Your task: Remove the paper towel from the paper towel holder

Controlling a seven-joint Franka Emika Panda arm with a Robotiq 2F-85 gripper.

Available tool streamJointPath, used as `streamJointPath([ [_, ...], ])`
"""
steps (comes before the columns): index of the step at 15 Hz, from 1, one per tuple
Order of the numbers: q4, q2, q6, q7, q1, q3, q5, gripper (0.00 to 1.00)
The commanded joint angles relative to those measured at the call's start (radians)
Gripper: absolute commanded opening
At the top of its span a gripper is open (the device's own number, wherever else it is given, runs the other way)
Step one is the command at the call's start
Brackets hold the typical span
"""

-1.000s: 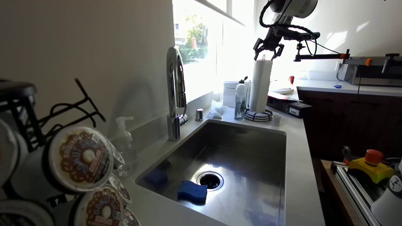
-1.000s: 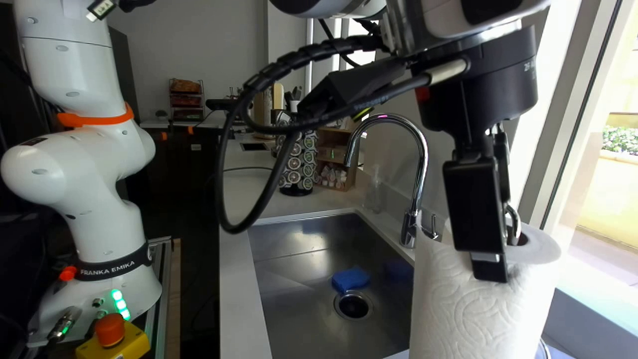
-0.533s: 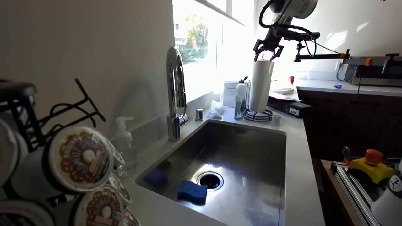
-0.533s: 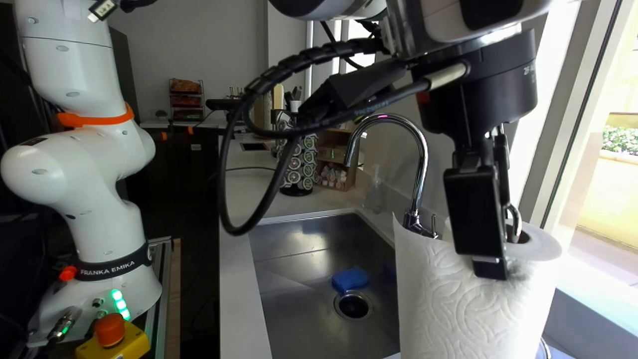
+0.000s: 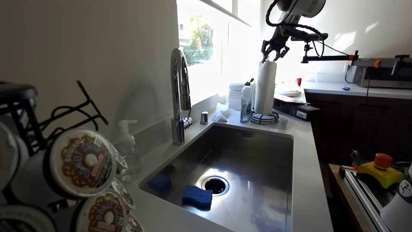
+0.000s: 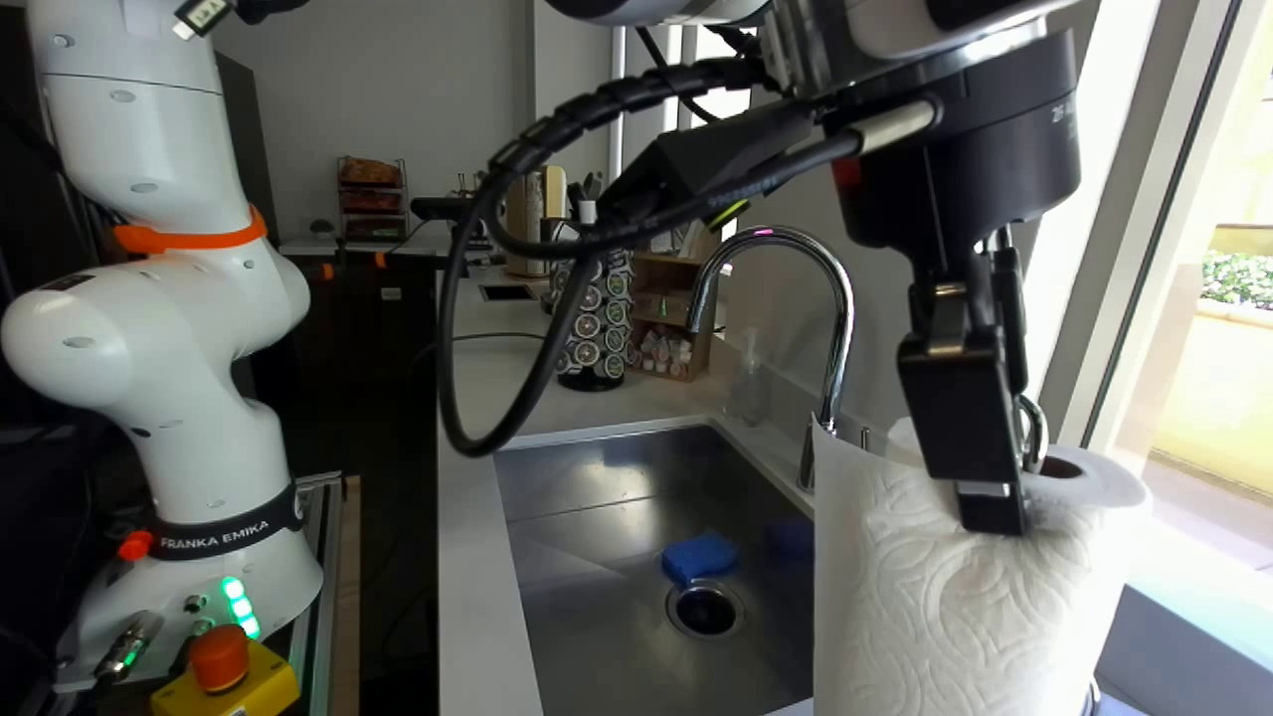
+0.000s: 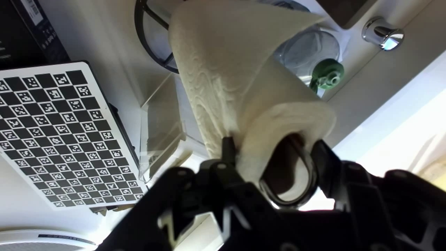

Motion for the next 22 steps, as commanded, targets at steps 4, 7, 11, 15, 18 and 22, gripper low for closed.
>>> streamJointPath([
  [4, -0.022, -0.004, 0.004, 0.006, 0.002, 0.002, 0.035, 0.22],
  [7, -0.019, -0.005, 0.000, 0.009, 0.001, 0.001, 0.052, 0.19],
  [11, -0.012, 0.002, -0.002, 0.017, -0.002, -0.002, 0.063, 0.14],
  [15, -0.006, 0.001, -0.007, 0.032, -0.005, -0.004, 0.066, 0.11],
  [18, 0.004, -0.007, -0.013, 0.046, -0.008, -0.007, 0.061, 0.11],
  [22, 0.016, -0.010, -0.017, 0.060, -0.008, -0.010, 0.063, 0.11],
])
